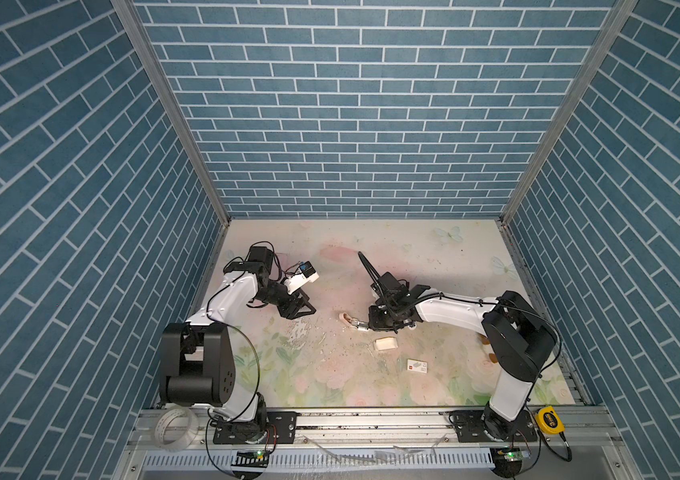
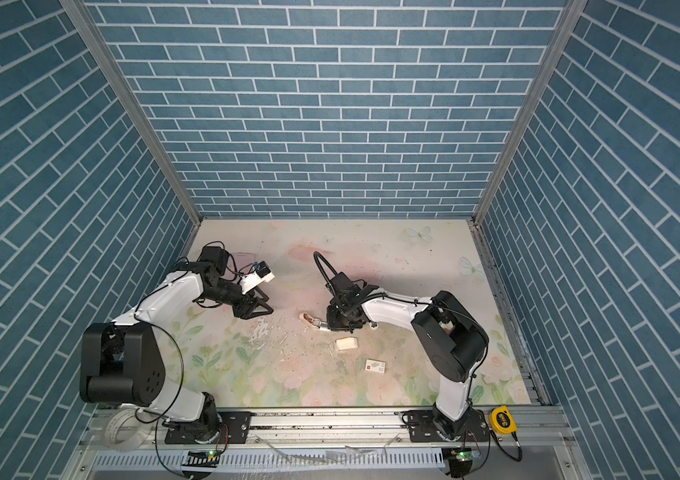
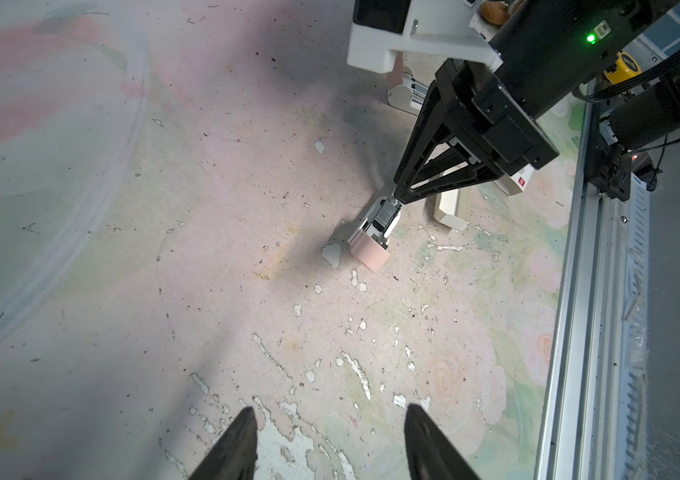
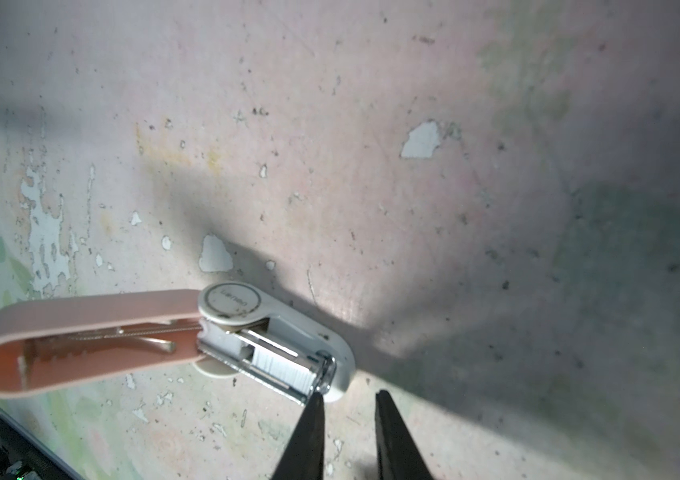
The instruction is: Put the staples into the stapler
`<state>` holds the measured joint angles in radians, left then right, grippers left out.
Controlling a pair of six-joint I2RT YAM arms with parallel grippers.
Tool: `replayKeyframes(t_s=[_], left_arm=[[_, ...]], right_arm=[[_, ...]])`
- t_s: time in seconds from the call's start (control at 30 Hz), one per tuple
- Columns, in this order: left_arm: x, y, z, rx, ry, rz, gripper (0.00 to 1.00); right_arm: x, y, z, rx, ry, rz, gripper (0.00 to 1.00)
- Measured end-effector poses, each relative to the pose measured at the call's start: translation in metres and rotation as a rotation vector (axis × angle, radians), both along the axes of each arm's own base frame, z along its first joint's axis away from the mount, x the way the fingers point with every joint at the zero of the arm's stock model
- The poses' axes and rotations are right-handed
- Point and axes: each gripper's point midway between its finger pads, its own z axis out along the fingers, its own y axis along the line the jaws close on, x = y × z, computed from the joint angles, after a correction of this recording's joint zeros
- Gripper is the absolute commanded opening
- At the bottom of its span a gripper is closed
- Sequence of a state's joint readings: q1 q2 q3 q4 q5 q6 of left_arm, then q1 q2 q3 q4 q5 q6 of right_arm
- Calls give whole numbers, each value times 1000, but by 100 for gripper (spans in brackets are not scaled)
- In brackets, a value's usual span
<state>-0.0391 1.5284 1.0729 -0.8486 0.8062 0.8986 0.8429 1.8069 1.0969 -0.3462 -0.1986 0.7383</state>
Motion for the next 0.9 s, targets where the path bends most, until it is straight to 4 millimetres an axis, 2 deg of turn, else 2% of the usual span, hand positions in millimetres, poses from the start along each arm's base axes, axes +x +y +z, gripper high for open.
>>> replayKeyframes(t_s=[0.53,0.9], left_arm=[[0,-9,-6,-1,8,-26,52],[-4,-10,-11,-3,20,-32,49]], right_arm=[[1,-2,-9,-6,31,-20,18],[6,6,-8,17,33,-17,15]])
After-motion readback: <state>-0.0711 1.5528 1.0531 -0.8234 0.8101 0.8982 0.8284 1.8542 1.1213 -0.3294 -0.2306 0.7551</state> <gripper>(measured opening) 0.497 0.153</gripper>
